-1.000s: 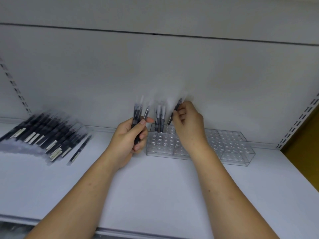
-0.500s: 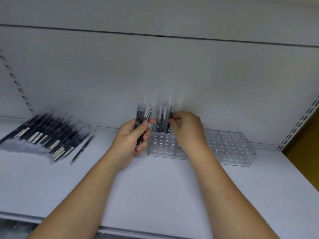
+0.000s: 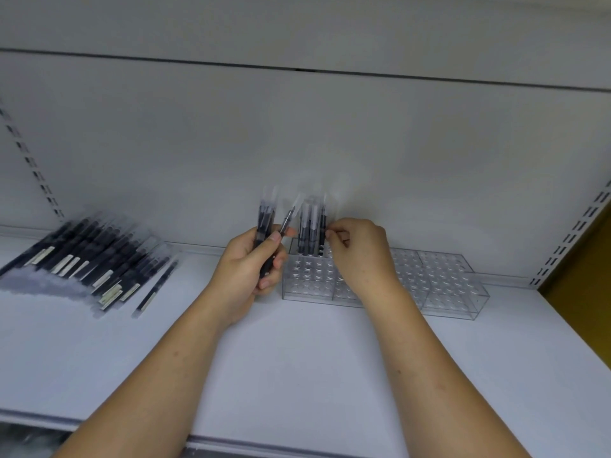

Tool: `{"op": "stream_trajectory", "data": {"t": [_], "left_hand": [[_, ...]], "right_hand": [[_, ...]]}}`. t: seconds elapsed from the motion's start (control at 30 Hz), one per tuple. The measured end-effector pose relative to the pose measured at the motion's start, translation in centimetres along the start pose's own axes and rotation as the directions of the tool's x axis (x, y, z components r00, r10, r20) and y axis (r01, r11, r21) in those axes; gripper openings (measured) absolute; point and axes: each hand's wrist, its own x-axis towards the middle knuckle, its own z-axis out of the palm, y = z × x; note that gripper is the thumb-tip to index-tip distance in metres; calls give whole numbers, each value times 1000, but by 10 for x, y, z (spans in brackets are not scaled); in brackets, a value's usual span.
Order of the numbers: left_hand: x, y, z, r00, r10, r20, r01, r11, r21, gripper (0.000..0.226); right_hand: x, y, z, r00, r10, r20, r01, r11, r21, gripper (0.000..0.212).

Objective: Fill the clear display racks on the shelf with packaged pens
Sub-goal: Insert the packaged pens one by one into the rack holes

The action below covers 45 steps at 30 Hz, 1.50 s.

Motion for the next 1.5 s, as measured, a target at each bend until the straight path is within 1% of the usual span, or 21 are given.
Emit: {"op": "stream_trajectory", "data": {"t": [0.2, 0.33, 0.4, 0.47, 0.53, 0.6, 0.73, 0.9, 1.1, 1.2, 1.27, 1.33, 1.37, 1.43, 1.5], "left_hand": [[-1, 1, 0, 1000, 4, -2, -4, 1000, -12, 23], [-1, 1, 2, 1000, 6, 0, -6, 1000, 14, 22], [-1, 0, 2, 1000, 14, -3, -14, 1000, 21, 22], [-1, 1, 1, 1000, 20, -8, -19, 1000, 21, 22], [-1, 1, 1, 1000, 21, -14, -20, 1000, 13, 22], [-1, 2, 1, 1000, 21, -19, -21, 1000, 2, 22], [0, 1, 1, 1000, 26, -13, -26, 1000, 4, 22], [0, 1, 1, 1000, 23, -8, -23, 1000, -1, 22], [-1, 2, 0, 1000, 22, -10, -22, 1000, -7, 22], [-1, 2, 0, 1000, 20, -6, -20, 1000, -2, 22], [-1, 2, 1, 1000, 19, -6, -19, 1000, 9, 22], [-2, 1, 2, 1000, 22, -5, -22, 999, 29, 23], [-2, 1, 3, 1000, 27, -1, -27, 999, 40, 24], [-3, 1, 4, 999, 42, 19, -43, 997, 59, 28], [-4, 1, 5, 998, 55, 41, -59, 995, 78, 36]], "right_hand": [[-6, -3, -10, 997, 6, -77, -1, 997, 72, 16], [-10, -3, -14, 986, 13, -164, 11, 990, 142, 13], [-7, -1, -14, 984, 21, -175, 5, 989, 149, 11], [-2, -2, -11, 989, 11, -148, 10, 990, 139, 17], [2, -3, -6, 994, 6, -110, 3, 996, 84, 17], [4, -6, -3, 995, 33, -91, -31, 999, 22, 13], [6, -9, -4, 994, 85, -70, -89, 994, -69, 18], [6, -9, -5, 996, 85, -30, -87, 992, -90, 14], [4, -7, -6, 990, 138, 39, -131, 980, -148, 10], [3, -3, -8, 991, 135, 21, -133, 988, -72, 11], [1, -2, -11, 995, 88, -56, -88, 996, -5, 6], [-3, -6, -15, 992, 42, -120, -28, 992, 120, 8], [-6, -10, -16, 993, 36, -111, -11, 976, 216, 11], [-13, -22, -17, 999, 21, -36, -5, 920, 392, 15], [-20, -33, -18, 999, -7, 44, -16, 875, 484, 13]]}}
